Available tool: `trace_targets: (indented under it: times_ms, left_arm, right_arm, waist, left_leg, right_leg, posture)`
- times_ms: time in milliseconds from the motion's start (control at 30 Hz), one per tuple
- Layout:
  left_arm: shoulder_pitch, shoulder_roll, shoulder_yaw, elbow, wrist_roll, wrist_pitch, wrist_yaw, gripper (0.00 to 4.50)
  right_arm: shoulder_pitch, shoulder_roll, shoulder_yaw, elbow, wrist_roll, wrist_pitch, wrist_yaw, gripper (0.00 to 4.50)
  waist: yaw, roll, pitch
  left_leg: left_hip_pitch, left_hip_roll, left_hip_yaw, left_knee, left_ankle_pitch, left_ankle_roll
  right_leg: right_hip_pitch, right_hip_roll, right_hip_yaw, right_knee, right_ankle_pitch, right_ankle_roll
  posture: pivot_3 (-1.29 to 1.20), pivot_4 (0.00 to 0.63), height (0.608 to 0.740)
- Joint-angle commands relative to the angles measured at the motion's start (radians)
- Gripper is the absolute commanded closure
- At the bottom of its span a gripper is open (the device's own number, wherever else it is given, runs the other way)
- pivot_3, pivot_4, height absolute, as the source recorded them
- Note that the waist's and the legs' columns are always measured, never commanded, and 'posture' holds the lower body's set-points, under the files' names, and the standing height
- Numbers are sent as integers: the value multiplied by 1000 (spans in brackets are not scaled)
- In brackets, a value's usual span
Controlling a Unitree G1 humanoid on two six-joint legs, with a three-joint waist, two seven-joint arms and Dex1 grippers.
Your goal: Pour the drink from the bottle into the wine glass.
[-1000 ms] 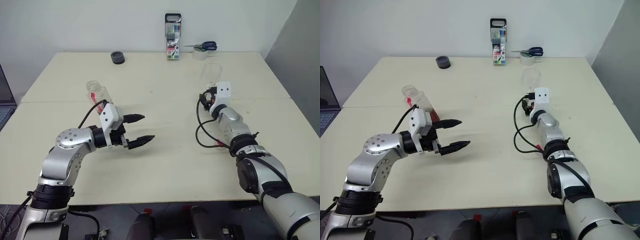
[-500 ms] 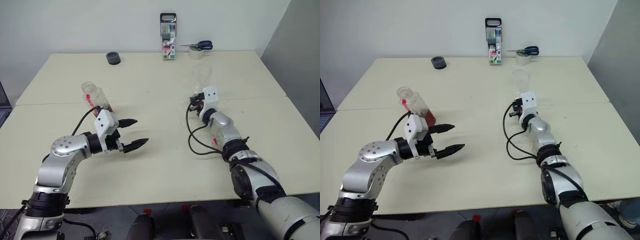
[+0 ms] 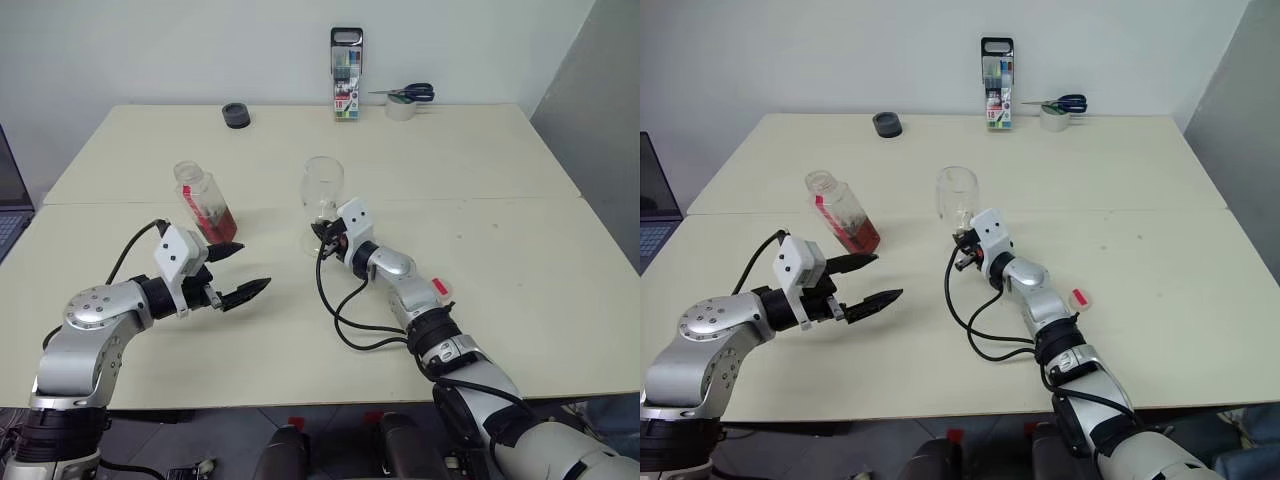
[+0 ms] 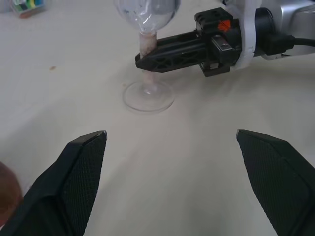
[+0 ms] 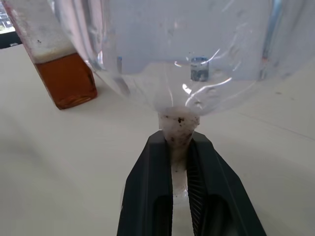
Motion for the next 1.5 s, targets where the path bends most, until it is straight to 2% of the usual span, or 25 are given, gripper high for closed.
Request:
trace_targets:
  times_ms: [33, 500, 767, 900, 933, 1267, 1500]
  left_arm:
    - [2, 19, 44, -63, -32, 24, 17, 0]
    - [-36, 36, 105, -112, -62, 43, 62, 0]
    - [-42, 26, 99, -107, -59, 21, 68, 0]
    - [-51, 20, 93, -106, -60, 16, 77, 0]
    - [-57, 18, 92, -105, -61, 15, 80, 0]
    - [-84, 10, 102, -127, -91, 45, 111, 0]
    - [-69, -5, 101, -150, -93, 56, 134, 0]
  right_arm:
    - [-17, 0, 13, 11, -19, -1, 9, 4384]
    - [-29, -3, 42, 22, -51, 18, 36, 4384]
    - [-24, -7, 45, 8, -49, 30, 55, 1752]
    - [-25, -8, 45, 6, -49, 31, 56, 271]
    - [-26, -9, 46, 7, -49, 31, 57, 36]
    - [-14, -16, 56, -24, -52, 44, 69, 36]
    - [107, -73, 91, -228, -51, 146, 114, 36]
  waist:
    - [-1, 0, 0]
    - [-4, 0, 0]
    - [-4, 0, 0]
    - [-4, 0, 0]
    - [-4, 0, 0]
    - [-6, 0, 0]
    - [-5, 0, 0]
  left_leg:
    - [0, 0, 0, 0, 0, 0]
    - [0, 0, 0, 0, 0, 0]
    - [0, 0, 0, 0, 0, 0]
    - [0, 0, 0, 0, 0, 0]
    - [0, 0, 0, 0, 0, 0]
    - [0, 0, 0, 0, 0, 0]
    - [0, 0, 0, 0, 0, 0]
  right_leg:
    - [0, 0, 0, 0, 0, 0]
    - [0, 0, 0, 0, 0, 0]
    - [0, 0, 0, 0, 0, 0]
    - [0, 0, 0, 0, 0, 0]
    - [0, 0, 0, 0, 0, 0]
    - [0, 0, 0, 0, 0, 0]
    - [0, 0, 0, 0, 0, 0]
  posture:
    - [0, 150, 740]
    - [0, 150, 740]
    - [0, 150, 740]
    - [0, 150, 740]
    - [0, 150, 740]
    - [0, 150, 740]
    - [0, 150, 740]
